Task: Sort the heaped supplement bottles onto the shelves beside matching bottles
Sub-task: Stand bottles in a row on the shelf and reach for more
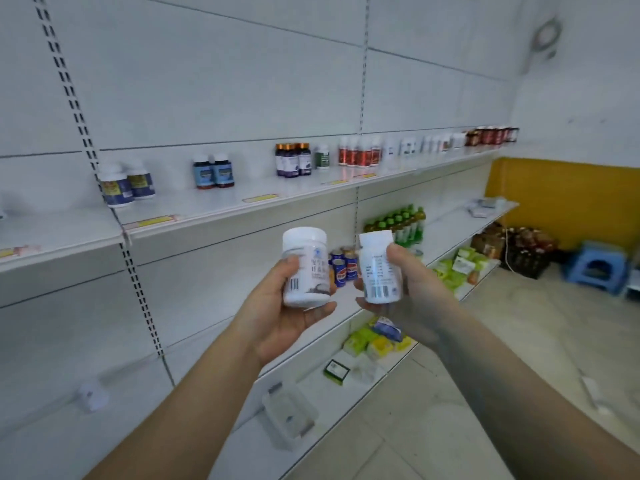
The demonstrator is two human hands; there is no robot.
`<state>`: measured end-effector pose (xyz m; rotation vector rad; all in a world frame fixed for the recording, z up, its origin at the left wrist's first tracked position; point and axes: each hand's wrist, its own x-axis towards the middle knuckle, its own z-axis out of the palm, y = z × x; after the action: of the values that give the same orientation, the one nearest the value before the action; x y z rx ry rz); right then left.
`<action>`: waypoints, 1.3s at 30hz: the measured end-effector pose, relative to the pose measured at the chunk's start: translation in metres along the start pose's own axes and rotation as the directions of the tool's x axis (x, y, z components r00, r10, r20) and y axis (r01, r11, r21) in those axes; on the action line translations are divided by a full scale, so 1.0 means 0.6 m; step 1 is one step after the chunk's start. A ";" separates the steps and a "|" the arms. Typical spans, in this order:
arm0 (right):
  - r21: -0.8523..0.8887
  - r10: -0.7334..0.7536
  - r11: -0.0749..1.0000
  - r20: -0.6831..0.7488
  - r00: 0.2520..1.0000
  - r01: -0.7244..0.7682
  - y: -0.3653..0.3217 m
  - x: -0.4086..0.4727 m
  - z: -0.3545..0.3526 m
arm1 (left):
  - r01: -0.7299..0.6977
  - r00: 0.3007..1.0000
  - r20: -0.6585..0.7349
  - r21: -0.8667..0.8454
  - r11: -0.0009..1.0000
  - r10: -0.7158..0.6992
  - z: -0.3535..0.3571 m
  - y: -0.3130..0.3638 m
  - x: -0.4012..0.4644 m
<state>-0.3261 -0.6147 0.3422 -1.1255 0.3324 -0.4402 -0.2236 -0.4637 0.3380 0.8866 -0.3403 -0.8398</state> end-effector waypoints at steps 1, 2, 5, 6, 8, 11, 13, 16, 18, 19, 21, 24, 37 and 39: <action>0.030 0.015 0.999 -0.018 1.000 -0.015 -0.008 0.010 -0.015 | 0.010 1.000 0.013 -0.002 1.000 -0.010 0.010 -0.004 0.019; 0.058 0.026 0.998 -0.037 0.999 -0.024 -0.015 0.022 -0.028 | 0.019 0.999 0.027 0.003 1.000 -0.019 0.018 -0.007 0.039; 0.092 0.018 0.996 -0.080 0.997 -0.011 -0.037 0.074 -0.066 | 0.024 0.997 0.070 0.011 1.000 -0.025 0.035 -0.013 0.119; 0.095 0.015 0.995 -0.093 0.996 -0.006 -0.045 0.092 -0.077 | 0.024 0.996 0.082 -0.002 1.000 -0.024 0.039 -0.014 0.148; 0.106 -0.011 0.994 -0.107 0.994 0.022 -0.064 0.130 -0.092 | 0.040 0.991 0.130 0.007 0.999 -0.040 0.052 -0.013 0.206; 0.114 -0.060 0.991 -0.112 0.992 0.072 -0.094 0.187 -0.123 | 0.056 0.981 0.182 0.083 0.995 -0.070 0.085 -0.014 0.286; 0.180 -0.049 0.981 -0.138 0.989 0.073 -0.116 0.226 -0.151 | 0.045 0.978 0.199 0.115 0.992 -0.068 0.107 -0.018 0.337; 0.231 -0.028 0.971 -0.148 0.989 0.062 -0.150 0.275 -0.195 | 0.028 0.973 0.224 0.134 0.991 -0.058 0.138 -0.025 0.403; 0.223 -0.037 0.973 -0.134 0.990 0.067 -0.171 0.302 -0.222 | 0.022 0.977 0.209 0.138 0.990 -0.051 0.157 -0.031 0.441; 0.221 -0.045 0.973 -0.123 0.991 0.071 -0.180 0.316 -0.235 | 0.020 0.980 0.194 0.139 0.990 -0.047 0.167 -0.034 0.459; 0.210 -0.056 0.975 -0.093 0.994 0.075 -0.195 0.343 -0.259 | 0.022 0.985 0.166 0.134 0.991 -0.044 0.186 -0.040 0.490; 0.168 -0.057 0.984 -0.012 0.998 0.058 -0.217 0.384 -0.290 | -0.008 0.992 0.125 0.137 0.991 -0.009 0.213 -0.051 0.524; -0.073 0.016 0.997 0.336 0.942 0.009 -0.251 0.525 -0.305 | -0.209 0.938 -0.254 0.129 0.969 0.236 0.264 -0.068 0.528; -0.057 0.044 0.998 0.378 0.925 -0.025 -0.244 0.534 -0.283 | -0.230 0.922 -0.287 0.136 0.964 0.261 0.254 -0.055 0.516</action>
<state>-0.1529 -0.9607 0.3981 -1.2248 0.0224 -0.1752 -0.1302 -0.7945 0.3830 1.0265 -0.2196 -0.4475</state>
